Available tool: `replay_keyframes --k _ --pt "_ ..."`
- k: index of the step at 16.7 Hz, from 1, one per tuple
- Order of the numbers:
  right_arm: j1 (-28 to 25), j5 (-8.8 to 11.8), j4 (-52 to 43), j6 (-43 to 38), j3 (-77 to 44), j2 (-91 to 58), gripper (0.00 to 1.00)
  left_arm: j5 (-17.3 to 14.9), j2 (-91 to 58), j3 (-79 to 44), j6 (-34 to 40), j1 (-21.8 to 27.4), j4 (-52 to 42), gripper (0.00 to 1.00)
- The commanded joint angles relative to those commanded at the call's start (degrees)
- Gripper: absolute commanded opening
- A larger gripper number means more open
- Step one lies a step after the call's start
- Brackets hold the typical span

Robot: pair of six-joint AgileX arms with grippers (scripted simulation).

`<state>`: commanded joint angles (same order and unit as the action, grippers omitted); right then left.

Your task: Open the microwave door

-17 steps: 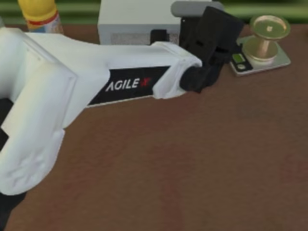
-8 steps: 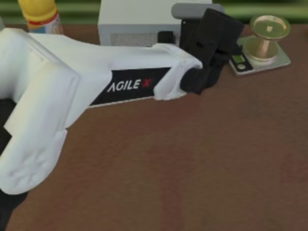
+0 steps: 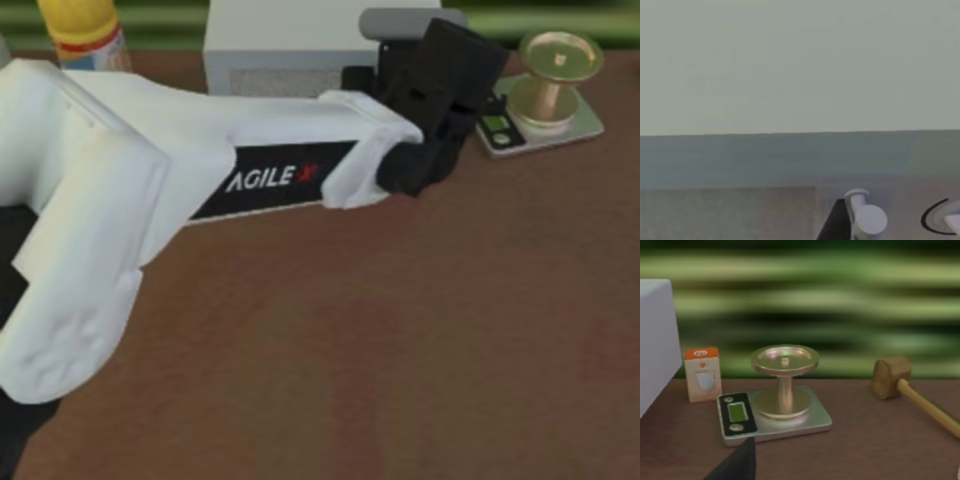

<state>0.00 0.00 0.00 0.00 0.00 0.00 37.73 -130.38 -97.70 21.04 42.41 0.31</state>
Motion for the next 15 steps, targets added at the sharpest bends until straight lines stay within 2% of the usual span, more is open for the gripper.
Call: replay_keyframes --k 2,3,7,10,15 --pt "0.00 0.00 0.00 0.00 0.00 0.00 1.00 0.00 0.00 0.00 0.00 0.00 0.00 0.00" --pt "0.00 0.00 0.00 0.00 0.00 0.00 1.00 -0.29 1.16 2.22 0.11 3.48 0.03 0.00" --pt "0.00 0.00 0.00 0.00 0.00 0.00 1.00 -1.38 -0.25 -1.38 1.16 3.23 -3.86 0.00" --pt "0.00 0.00 0.00 0.00 0.00 0.00 1.00 -3.69 -3.30 -8.89 3.34 2.61 -13.08 0.00" --pt "0.00 0.00 0.00 0.00 0.00 0.00 1.00 -9.43 -9.29 -25.70 8.32 0.88 -35.99 0.00"
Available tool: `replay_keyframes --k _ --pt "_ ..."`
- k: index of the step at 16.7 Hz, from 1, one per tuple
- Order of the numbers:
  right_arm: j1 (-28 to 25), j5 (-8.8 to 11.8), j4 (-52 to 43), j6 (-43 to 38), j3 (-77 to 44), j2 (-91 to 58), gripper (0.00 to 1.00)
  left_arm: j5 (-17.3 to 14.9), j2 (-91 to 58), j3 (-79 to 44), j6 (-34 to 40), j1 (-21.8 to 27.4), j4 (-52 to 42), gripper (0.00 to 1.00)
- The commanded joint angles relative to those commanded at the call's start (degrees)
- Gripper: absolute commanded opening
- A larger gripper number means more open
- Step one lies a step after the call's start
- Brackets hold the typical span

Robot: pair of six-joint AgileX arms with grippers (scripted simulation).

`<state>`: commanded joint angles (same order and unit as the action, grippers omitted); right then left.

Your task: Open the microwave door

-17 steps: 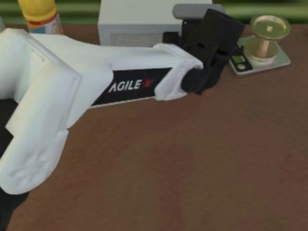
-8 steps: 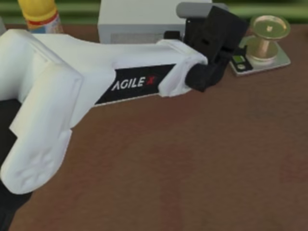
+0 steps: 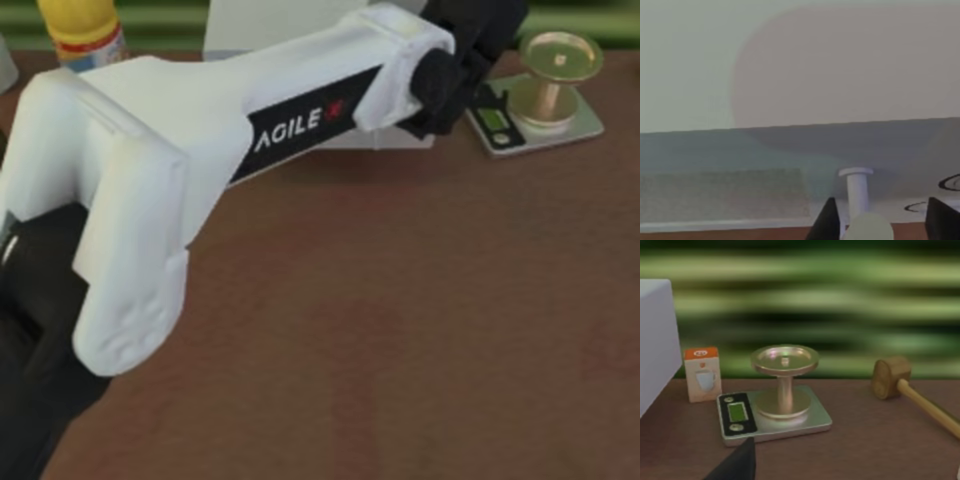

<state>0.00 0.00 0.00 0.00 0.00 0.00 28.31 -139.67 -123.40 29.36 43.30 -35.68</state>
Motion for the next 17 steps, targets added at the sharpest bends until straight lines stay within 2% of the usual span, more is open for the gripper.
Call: replay_keyframes --k 4,7,10,17 --pt "0.00 0.00 0.00 0.00 0.00 0.00 1.00 -5.09 -3.54 -12.89 3.90 -1.68 -18.12 0.00" --pt "0.00 0.00 0.00 0.00 0.00 0.00 1.00 -8.08 -5.28 -19.76 6.04 -2.74 -27.13 0.00" --pt "0.00 0.00 0.00 0.00 0.00 0.00 1.00 -9.45 -6.11 -22.80 6.97 -3.21 -30.64 0.00" --pt "0.00 0.00 0.00 0.00 0.00 0.00 1.00 -9.46 -6.12 -22.83 6.98 -3.22 -30.67 0.00"
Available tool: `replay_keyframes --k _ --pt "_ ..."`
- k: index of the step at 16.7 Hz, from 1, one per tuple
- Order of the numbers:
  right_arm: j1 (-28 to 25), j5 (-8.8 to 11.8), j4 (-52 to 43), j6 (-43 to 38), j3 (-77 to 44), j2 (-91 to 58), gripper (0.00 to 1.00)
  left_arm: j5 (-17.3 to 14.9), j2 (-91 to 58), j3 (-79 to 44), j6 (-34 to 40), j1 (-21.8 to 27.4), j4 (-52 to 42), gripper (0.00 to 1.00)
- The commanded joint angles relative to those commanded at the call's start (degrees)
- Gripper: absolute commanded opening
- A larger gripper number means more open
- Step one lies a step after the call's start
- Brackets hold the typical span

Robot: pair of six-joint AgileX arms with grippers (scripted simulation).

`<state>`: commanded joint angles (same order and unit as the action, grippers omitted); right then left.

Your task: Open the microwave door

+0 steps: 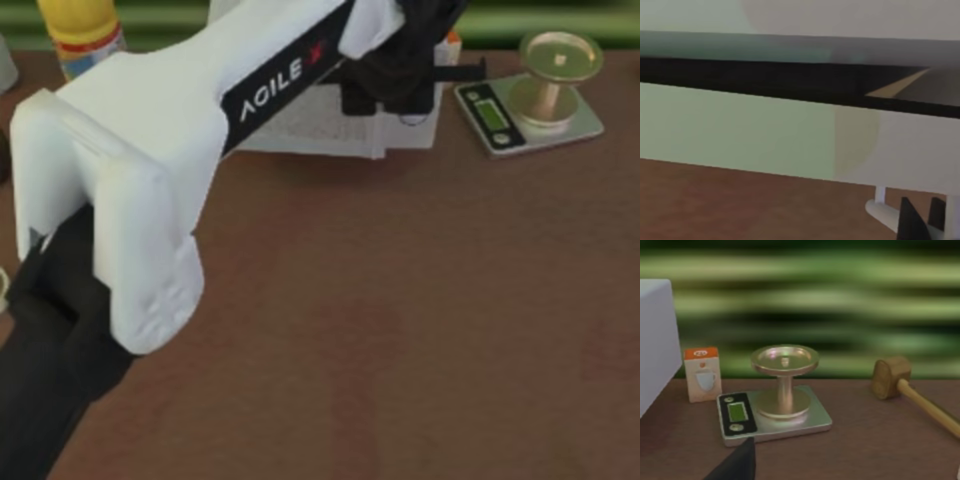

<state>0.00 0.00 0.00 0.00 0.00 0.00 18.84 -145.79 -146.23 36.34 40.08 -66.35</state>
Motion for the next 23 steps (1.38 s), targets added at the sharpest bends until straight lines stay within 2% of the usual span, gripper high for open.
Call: replay_keyframes --k 19,23 --pt "0.00 0.00 0.00 0.00 0.00 0.00 1.00 -0.17 -0.46 -0.04 0.15 0.51 0.07 0.00" --pt "0.00 0.00 0.00 0.00 0.00 0.00 1.00 -0.50 2.25 4.31 -1.22 0.20 2.55 0.00"
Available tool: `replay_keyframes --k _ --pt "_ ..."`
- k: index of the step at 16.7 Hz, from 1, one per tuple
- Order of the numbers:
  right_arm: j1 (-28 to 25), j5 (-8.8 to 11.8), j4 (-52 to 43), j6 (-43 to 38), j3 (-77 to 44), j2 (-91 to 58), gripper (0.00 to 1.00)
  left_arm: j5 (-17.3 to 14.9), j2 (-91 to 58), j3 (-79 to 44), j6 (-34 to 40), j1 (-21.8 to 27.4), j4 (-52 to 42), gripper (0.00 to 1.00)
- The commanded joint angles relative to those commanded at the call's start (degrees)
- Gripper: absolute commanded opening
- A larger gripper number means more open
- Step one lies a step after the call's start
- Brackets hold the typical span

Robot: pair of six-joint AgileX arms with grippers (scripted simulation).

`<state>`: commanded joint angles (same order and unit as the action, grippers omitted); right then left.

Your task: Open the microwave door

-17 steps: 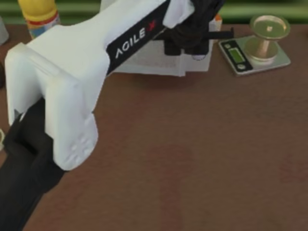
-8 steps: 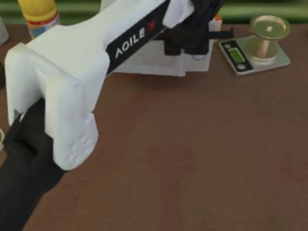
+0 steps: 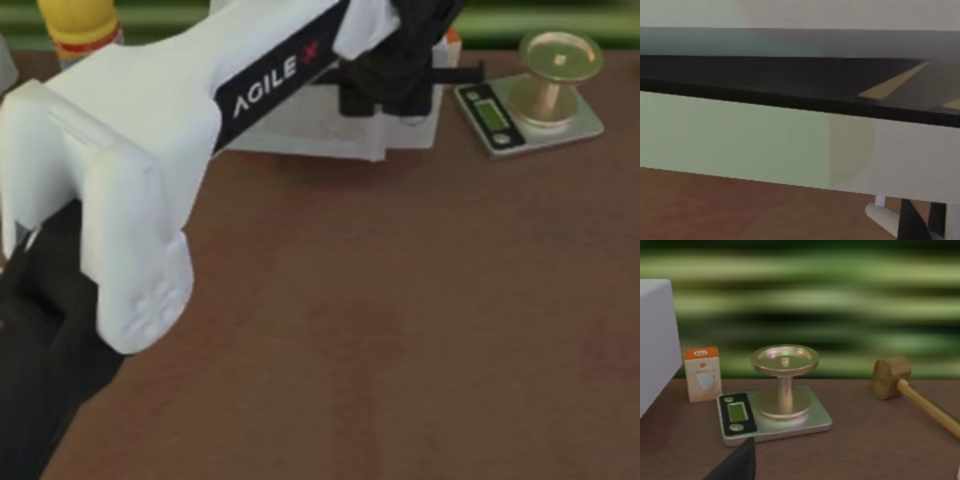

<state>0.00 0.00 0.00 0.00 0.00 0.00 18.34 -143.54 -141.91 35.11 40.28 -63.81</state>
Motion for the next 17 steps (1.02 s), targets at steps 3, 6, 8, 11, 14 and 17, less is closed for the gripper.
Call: replay_keyframes --k 3,6,8,11,14,17 --pt "0.00 0.00 0.00 0.00 0.00 0.00 1.00 -0.76 3.73 7.46 -2.03 -0.22 3.55 0.00" --pt "0.00 0.00 0.00 0.00 0.00 0.00 1.00 -1.41 6.56 12.11 -3.49 -0.28 6.39 0.00" --pt "0.00 0.00 0.00 0.00 0.00 0.00 1.00 -1.50 6.84 12.46 -3.61 -0.31 6.64 0.00" --pt "0.00 0.00 0.00 0.00 0.00 0.00 1.00 -1.50 6.84 12.46 -3.61 -0.31 6.64 0.00" --pt "0.00 0.00 0.00 0.00 0.00 0.00 1.00 -1.50 6.84 12.46 -3.61 -0.31 6.64 0.00" --pt "0.00 0.00 0.00 0.00 0.00 0.00 1.00 -1.50 6.84 12.46 -3.61 -0.31 6.64 0.00"
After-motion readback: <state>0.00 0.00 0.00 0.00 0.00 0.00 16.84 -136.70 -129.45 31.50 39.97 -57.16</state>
